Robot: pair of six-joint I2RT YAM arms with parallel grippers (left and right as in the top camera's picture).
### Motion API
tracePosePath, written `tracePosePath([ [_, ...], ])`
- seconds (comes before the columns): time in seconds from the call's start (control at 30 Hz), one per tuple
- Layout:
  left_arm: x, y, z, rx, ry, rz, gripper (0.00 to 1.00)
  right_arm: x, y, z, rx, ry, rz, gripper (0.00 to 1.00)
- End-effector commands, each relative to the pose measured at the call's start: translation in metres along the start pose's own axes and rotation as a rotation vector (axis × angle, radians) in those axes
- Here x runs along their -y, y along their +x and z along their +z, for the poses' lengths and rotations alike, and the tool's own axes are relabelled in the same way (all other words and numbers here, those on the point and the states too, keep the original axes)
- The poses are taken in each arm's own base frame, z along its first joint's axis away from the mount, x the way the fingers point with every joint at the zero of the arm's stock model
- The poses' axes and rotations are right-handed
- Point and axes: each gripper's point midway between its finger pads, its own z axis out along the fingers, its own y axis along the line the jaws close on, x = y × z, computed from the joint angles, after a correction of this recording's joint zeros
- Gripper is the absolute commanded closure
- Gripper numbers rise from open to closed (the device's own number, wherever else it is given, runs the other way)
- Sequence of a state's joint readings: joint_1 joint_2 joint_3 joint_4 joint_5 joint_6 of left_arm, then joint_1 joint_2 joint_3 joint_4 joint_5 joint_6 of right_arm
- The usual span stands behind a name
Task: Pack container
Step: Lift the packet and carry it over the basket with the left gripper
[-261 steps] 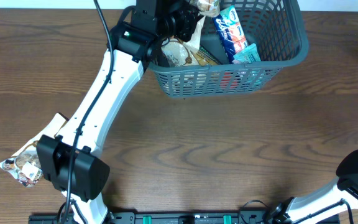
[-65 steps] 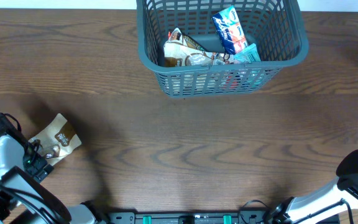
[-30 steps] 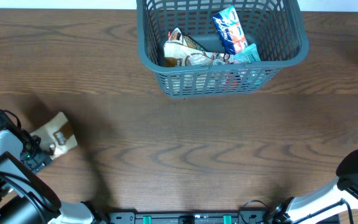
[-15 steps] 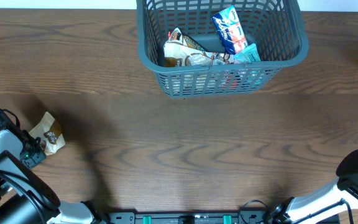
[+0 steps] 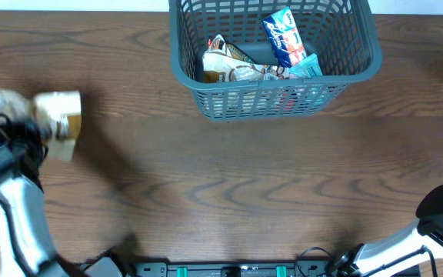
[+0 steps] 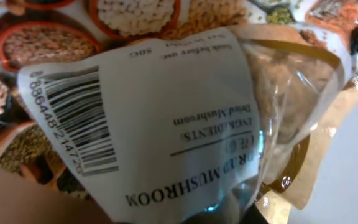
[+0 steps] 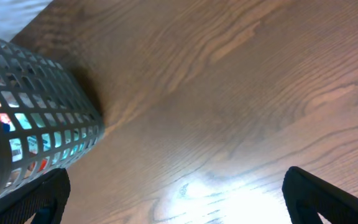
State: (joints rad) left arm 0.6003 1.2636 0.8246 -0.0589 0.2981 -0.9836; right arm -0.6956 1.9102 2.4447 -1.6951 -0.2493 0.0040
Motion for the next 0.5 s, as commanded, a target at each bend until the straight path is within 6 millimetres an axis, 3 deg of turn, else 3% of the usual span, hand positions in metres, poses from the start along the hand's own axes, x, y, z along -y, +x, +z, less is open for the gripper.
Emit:
tracePosePath([
  [0.0,0.09,0.026,-0.044,-0.066,0.356,0.218,0.94,-0.002,0.001,0.002,-0.009,-0.02,0.005,0.01],
  [0.03,0.124,0.031,-0.065,-0.047,0.498,0.277,0.94,-0.002,0.001,0.002,-0.009,-0.021,0.005,0.01],
  [0.1,0.173,0.043,-0.103,-0.019,0.723,0.375,0.94,-0.004,0.001,0.002,-0.009,-0.032,0.005,0.01],
  [0.17,0.209,0.056,-0.141,0.002,0.916,0.455,0.94,-0.007,0.001,0.002,-0.009,-0.05,0.005,0.01],
  [0.27,0.238,0.075,-0.175,-0.007,1.069,0.511,0.94,-0.009,0.001,0.002,-0.009,-0.065,0.005,0.01],
  [0.47,0.264,0.114,-0.195,-0.093,1.164,0.519,0.94,-0.01,0.001,0.002,-0.009,-0.069,0.005,0.01],
])
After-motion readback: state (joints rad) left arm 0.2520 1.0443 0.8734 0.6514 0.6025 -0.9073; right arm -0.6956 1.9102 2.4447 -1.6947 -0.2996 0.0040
